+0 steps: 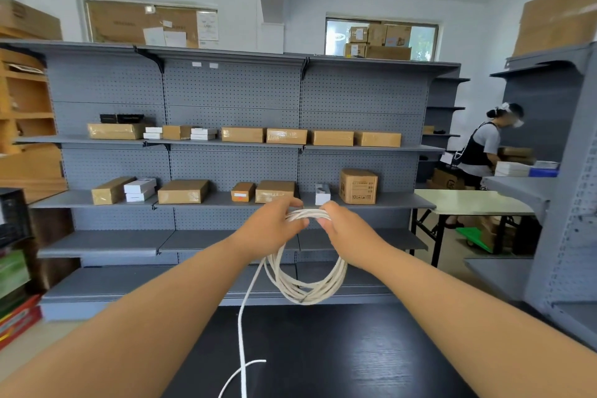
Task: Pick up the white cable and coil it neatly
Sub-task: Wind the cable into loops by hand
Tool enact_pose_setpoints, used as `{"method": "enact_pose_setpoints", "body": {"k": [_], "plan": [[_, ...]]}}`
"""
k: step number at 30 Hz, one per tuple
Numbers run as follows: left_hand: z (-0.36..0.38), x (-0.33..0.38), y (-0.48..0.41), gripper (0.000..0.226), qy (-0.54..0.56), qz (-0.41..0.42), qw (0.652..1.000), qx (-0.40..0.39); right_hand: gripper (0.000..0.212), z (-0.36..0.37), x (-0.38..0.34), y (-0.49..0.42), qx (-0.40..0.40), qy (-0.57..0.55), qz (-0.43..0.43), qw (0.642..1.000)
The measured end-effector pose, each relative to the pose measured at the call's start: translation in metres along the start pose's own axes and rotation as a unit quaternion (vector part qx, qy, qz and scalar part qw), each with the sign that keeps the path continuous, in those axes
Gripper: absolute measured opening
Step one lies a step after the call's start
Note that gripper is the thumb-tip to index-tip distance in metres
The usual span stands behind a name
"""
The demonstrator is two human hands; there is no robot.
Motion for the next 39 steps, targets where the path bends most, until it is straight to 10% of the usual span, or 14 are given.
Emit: {"method": "enact_pose_setpoints", "body": {"k": [6,12,28,34,39], "plan": [[0.012,-0.012,0.007,0.030,0.171,-0.051,0.984,0.027,0.023,0.000,0.002,0.000,0.097,-0.036,0.029,0.994],[0.019,-0.013,0.010,0.023,0.107,-0.023,0.990,0.093,0.016,0.004,0.010,0.000,0.155,-0.161,0.109,0.969],[-0.001,-0.001,-0.003,0.015,-0.146,0.079,0.986,-0.033,0.028,-0.002,0.001,0.009,-0.012,-0.020,-0.004,1.000],[-0.003,-0.005,-0.006,0.011,0.056,0.011,0.996,-0.070,0.019,-0.003,0.001,0.010,0.030,0.013,-0.016,0.999],[-0.002,-0.012,0.003,0.029,0.330,-0.091,0.935,-0.088,0.011,-0.004,0.012,0.003,0.071,-0.074,0.067,0.993]]}}
Point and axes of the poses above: each hand's wrist, its own y-axis away from the middle knuckle, its own z-axis out of the palm, x = y × z, the point moved 1 cm from there along -y, towards the middle knuckle, and after that the axes turned 1 degree about -z, right-handed, at the moved point
